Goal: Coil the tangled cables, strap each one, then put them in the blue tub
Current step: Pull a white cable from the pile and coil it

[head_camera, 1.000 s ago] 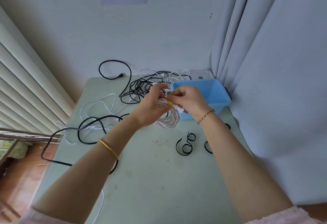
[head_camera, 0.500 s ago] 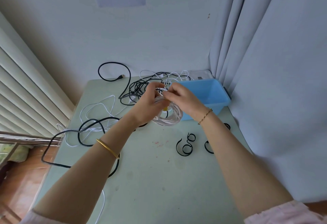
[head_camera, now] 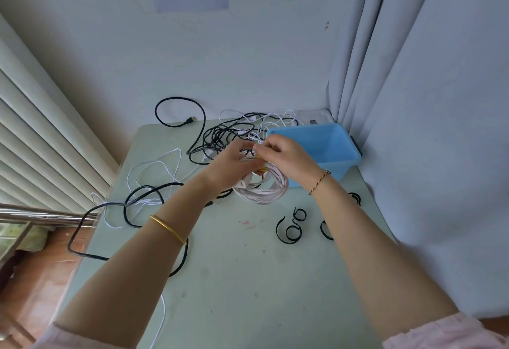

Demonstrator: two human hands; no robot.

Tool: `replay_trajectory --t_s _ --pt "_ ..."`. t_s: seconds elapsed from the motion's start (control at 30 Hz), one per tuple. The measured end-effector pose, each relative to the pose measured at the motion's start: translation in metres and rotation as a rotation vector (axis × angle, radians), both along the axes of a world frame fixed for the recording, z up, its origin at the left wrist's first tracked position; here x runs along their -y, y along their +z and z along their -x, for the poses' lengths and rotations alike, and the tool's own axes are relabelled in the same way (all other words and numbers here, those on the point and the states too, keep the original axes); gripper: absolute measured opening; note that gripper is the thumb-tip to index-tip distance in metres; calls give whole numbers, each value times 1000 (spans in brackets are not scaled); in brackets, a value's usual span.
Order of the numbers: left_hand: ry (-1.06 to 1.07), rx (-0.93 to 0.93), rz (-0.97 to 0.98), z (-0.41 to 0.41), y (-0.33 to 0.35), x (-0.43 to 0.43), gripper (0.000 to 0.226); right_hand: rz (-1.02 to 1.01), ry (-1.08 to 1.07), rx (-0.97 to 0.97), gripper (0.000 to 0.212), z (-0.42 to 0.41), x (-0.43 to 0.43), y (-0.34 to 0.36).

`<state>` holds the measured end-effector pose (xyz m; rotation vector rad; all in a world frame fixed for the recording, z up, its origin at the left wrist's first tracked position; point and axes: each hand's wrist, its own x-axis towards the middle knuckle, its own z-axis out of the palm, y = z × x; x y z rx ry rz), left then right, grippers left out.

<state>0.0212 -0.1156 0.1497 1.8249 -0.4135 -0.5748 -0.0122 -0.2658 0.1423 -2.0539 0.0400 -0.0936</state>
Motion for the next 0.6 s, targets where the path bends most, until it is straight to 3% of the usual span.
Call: replay_trajectory --t_s 0.1,0.2,0.3,0.4,0.6 --pt "-15 -50 -2 -2 -2 -2 44 -7 32 -25 34 3 4 4" --pt "26 -120 39 -5 -4 -4 29 -70 137 -124 4 8 10 10" --pt "40 -144 36 -6 -4 -4 30 33 171 -146 36 9 11 9" --pt "46 -176 53 -3 -1 -1 25 16 153 -31 31 11 8 10" --pt "19 -149 49 -4 -2 -3 28 69 106 -11 25 7 7 3"
